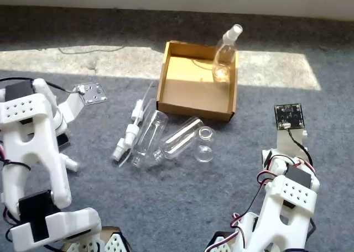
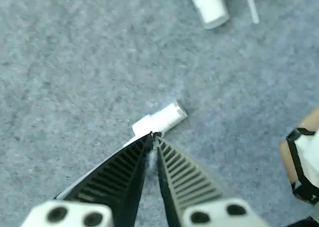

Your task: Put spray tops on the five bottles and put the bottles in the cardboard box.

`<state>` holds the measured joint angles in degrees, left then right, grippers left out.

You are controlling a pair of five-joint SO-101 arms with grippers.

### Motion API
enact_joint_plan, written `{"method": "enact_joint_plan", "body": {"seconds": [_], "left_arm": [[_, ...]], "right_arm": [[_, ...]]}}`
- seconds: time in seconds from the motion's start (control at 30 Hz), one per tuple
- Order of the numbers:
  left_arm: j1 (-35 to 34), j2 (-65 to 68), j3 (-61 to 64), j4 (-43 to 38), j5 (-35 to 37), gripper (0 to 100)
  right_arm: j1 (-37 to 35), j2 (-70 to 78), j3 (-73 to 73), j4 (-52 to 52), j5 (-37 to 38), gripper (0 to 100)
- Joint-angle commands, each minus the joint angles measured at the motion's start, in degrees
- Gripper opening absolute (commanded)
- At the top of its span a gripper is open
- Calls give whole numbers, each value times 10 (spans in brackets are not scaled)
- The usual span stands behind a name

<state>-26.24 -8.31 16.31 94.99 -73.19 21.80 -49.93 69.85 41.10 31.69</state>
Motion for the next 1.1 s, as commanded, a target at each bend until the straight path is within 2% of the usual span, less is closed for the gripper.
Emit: {"method": "enact_joint_plan", "body": {"seconds": [0.0, 0.13, 0.2, 0.27, 0.4, 0.5, 0.87, 1.07], "left_arm": [[-72, -14, -2, 31, -144, 121], [-134, -17, 69, -10, -337, 185], [-152, -17, 99, -47, -399, 186], [-156, -14, 126, -102, -433, 187], [-139, -14, 175, -204, -439, 189], [-121, -18, 203, -246, -439, 189], [-77, -20, 210, -314, -438, 189], [-70, -65, 199, -317, -438, 189]], "right_arm": [[6, -15, -13, 35, 6, 4], [6, -15, -13, 86, 25, 4], [6, -15, -13, 108, 33, 4], [6, -15, -13, 117, 33, 4], [6, -15, -11, 117, 33, 4], [6, -15, -10, 117, 33, 4], [6, -15, -10, 118, 33, 4], [3, -15, -13, 118, 33, 4]]}}
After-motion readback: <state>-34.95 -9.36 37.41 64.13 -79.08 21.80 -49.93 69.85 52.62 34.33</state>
